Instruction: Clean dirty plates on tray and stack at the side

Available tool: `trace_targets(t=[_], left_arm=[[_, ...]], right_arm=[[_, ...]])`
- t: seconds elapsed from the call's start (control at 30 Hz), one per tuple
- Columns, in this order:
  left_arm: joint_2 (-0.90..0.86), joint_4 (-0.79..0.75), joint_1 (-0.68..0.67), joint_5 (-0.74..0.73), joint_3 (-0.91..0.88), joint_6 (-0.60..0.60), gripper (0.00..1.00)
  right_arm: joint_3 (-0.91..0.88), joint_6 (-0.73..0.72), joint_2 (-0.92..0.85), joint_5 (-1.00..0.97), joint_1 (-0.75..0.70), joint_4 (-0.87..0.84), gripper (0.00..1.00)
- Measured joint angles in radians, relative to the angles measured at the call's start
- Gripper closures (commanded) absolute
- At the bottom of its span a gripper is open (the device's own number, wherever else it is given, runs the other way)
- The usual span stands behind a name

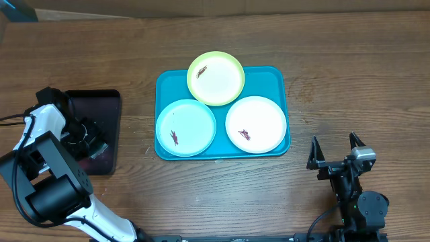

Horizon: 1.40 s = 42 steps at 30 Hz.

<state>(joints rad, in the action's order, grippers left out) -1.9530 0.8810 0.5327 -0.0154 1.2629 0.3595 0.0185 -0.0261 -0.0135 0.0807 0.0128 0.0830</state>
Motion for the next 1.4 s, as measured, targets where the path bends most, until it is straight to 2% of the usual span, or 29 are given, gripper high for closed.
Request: trace_targets(t=[0.03, 0.07, 0.1, 0.2, 0.23, 0.27, 0.3, 0.6, 0.7, 0.8, 0.83, 1.1, 1.27, 1.4], left_arm=[[0.000, 0.003, 0.000, -0.001, 0.000, 0.000, 0.73], [0.000, 0.006, 0.000, -0.003, 0.000, 0.001, 0.93], [0.000, 0.006, 0.000, -0.003, 0.000, 0.002, 0.96], [0.000, 0.003, 0.000, -0.007, 0.000, -0.003, 0.94], [0.000, 0.001, 0.000, -0.007, 0.000, -0.003, 0.75], [0.000, 0.000, 0.000, -0.007, 0.000, -0.008, 0.41], [0.000, -0.005, 0.000, -0.007, 0.000, -0.003, 0.00], [0.000, -0.077, 0.000, -0.004, 0.000, -0.003, 0.00], [0.000, -0.092, 0.000, 0.000, 0.000, 0.002, 0.35], [0.000, -0.096, 0.000, 0.011, 0.000, -0.003, 0.84], [0.000, -0.097, 0.000, 0.014, 0.000, -0.003, 0.96], [0.000, -0.070, 0.000, 0.020, 0.010, -0.007, 0.96], [0.000, 0.096, 0.000, 0.026, 0.103, -0.006, 0.96], [0.000, 0.227, 0.000, 0.027, 0.286, 0.001, 0.96]], right_arm=[[0.000, 0.001, 0.000, 0.000, 0.000, 0.000, 0.00], [0.000, 0.000, 0.000, 0.000, 0.000, 0.001, 0.00], [0.000, 0.000, 0.000, 0.000, 0.000, 0.000, 0.00], [0.000, 0.000, 0.000, 0.000, 0.000, 0.000, 0.00], [0.000, 0.000, 0.000, 0.000, 0.000, 0.000, 0.00], [0.000, 0.000, 0.000, 0.000, 0.000, 0.000, 0.00], [0.000, 0.000, 0.000, 0.000, 0.000, 0.000, 0.00], [0.000, 0.000, 0.000, 0.000, 0.000, 0.000, 0.00], [0.000, 0.000, 0.000, 0.000, 0.000, 0.000, 0.00], [0.000, 0.001, 0.000, 0.000, 0.000, 0.000, 0.00], [0.000, 0.001, 0.000, 0.000, 0.000, 0.000, 0.00], [0.000, 0.000, 0.000, 0.000, 0.000, 0.000, 0.00], [0.000, 0.000, 0.000, 0.000, 0.000, 0.000, 0.00], [0.000, 0.000, 0.000, 0.000, 0.000, 0.000, 0.00]])
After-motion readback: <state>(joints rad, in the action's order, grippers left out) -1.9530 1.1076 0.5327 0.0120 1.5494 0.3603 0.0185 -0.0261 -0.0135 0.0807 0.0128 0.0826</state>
